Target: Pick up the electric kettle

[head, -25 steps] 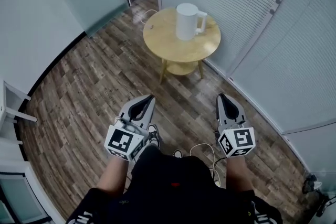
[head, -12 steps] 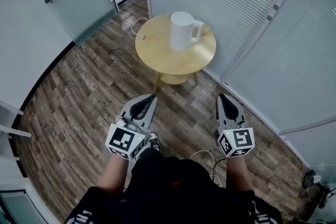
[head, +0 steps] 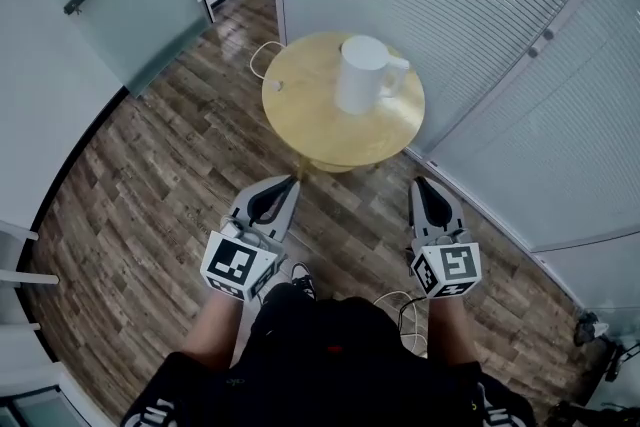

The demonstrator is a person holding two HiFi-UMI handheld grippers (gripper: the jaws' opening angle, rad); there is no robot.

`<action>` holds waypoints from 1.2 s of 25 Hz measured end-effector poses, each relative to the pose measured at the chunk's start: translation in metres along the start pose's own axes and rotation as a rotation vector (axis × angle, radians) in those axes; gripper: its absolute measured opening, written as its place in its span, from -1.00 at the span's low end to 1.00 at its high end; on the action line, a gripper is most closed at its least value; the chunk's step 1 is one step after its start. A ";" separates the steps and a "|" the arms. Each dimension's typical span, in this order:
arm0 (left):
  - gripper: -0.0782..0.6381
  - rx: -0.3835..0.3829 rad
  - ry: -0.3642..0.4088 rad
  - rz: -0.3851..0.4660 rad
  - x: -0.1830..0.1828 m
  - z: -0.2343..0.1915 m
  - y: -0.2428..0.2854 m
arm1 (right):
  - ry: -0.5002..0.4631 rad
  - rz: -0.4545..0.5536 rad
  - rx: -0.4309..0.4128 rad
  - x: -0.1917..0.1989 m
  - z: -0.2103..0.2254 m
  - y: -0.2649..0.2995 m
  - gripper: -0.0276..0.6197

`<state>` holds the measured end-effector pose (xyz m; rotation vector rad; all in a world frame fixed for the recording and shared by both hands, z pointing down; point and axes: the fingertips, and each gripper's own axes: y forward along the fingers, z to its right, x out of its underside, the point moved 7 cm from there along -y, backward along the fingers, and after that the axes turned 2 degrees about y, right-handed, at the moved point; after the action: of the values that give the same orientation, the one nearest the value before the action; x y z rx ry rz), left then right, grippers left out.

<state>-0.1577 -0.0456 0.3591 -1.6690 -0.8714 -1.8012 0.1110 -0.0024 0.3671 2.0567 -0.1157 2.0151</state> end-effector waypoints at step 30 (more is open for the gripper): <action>-0.72 -0.032 0.022 -0.036 -0.011 -0.100 0.192 | 0.017 -0.012 0.000 0.003 0.130 0.185 -0.82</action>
<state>-0.0777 -0.2474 0.3646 -1.6595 -0.8733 -1.8635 0.1940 -0.2118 0.3932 2.0344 -0.1003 2.0251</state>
